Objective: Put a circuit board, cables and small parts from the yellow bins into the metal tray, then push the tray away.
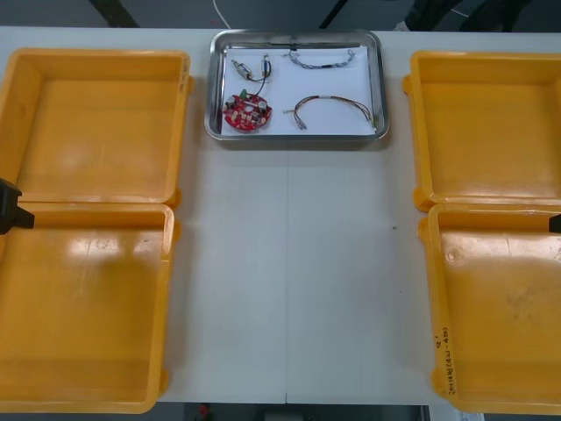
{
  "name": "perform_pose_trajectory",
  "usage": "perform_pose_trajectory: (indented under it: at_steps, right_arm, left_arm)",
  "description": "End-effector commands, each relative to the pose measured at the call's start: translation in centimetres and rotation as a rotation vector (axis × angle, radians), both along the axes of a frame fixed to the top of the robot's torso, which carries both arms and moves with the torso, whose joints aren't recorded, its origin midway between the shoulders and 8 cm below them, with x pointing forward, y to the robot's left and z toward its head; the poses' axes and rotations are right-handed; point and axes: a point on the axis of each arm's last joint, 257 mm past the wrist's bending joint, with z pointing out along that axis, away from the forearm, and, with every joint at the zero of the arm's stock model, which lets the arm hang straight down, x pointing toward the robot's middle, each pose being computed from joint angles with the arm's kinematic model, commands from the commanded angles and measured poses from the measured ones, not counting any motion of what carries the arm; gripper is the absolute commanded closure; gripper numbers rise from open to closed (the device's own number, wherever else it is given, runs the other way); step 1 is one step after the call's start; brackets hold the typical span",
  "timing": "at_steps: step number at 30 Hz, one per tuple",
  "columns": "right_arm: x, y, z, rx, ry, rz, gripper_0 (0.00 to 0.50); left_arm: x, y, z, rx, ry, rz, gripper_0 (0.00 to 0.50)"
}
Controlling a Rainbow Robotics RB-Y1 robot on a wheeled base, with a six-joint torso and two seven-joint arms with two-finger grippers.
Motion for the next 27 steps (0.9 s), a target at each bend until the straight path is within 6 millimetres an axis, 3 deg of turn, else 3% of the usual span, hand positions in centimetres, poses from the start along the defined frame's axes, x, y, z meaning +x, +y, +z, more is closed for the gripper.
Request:
perform_pose_trajectory:
  at_steps: [1, 27]
  right_arm:
    - [-0.59, -2.46, -0.04, -0.032, 0.02, -0.028, 0.0]
    - [-0.61, -2.62, -0.76, -0.053, 0.045, -0.006, 0.0]
  left_arm:
    - [-0.42, 1.47, 1.47, 0.063, -0.021, -0.023, 0.0]
    - [-0.42, 1.47, 1.47, 0.063, -0.021, -0.023, 0.0]
